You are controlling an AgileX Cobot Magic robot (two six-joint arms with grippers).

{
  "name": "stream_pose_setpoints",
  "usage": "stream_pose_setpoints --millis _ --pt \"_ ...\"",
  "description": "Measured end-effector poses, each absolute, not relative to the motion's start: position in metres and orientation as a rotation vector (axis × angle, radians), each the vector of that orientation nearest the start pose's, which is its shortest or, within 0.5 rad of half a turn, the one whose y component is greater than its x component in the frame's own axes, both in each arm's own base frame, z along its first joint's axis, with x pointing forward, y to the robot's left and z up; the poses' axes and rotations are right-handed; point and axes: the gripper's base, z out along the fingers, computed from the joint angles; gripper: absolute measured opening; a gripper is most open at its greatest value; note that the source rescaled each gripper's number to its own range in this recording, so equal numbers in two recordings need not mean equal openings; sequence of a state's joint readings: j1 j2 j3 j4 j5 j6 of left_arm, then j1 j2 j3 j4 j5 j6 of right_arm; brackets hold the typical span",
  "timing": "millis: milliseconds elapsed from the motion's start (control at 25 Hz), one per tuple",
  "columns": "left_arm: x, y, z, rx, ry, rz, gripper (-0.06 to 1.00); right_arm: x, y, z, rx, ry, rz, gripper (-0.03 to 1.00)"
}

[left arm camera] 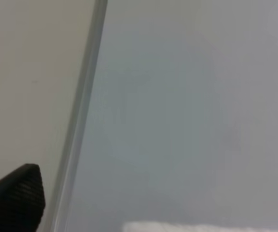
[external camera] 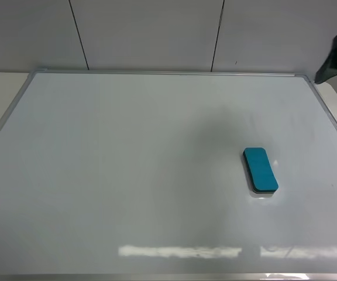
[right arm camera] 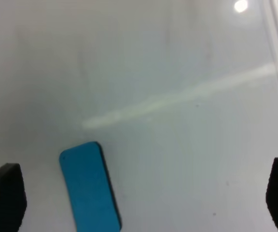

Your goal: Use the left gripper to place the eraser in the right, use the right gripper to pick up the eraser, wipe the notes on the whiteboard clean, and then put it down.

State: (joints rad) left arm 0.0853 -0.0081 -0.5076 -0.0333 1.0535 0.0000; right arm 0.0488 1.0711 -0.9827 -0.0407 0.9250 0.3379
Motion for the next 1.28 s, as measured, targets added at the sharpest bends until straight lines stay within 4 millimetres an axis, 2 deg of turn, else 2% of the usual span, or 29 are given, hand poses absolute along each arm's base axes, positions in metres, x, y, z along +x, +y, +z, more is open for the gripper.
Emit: stream_pose_setpoints --millis 120,280,440,560,680,760,1160,1280 --pt "-0.007 -0.003 0.280 -0.084 2.019 0.014 1.00 0.154 -0.012 0.369 0.398 2.334 0.059 1.00" --pt "-0.007 -0.003 0.280 -0.084 2.019 0.014 1.00 0.071 -0.014 0.397 0.363 2.119 -0.030 1.00" --pt "-0.007 -0.003 0.280 -0.084 2.019 0.014 1.00 0.012 0.000 0.400 0.242 1.981 -0.029 1.00" --pt "-0.007 -0.003 0.280 -0.084 2.019 0.014 1.00 -0.018 0.009 0.382 0.177 1.909 -0.008 1.00" --pt "-0.007 -0.003 0.280 -0.084 2.019 0.014 1.00 -0.036 0.013 0.357 0.125 1.870 -0.016 1.00" --pt "-0.007 -0.003 0.280 -0.084 2.019 0.014 1.00 -0.040 0.015 0.338 0.103 1.865 -0.022 1.00" --pt "-0.007 -0.003 0.280 -0.084 2.019 0.014 1.00 -0.008 0.012 0.279 -0.023 2.054 0.105 1.00" --pt "-0.007 -0.003 0.280 -0.084 2.019 0.014 1.00 -0.007 0.012 0.278 -0.039 2.045 0.117 1.00"
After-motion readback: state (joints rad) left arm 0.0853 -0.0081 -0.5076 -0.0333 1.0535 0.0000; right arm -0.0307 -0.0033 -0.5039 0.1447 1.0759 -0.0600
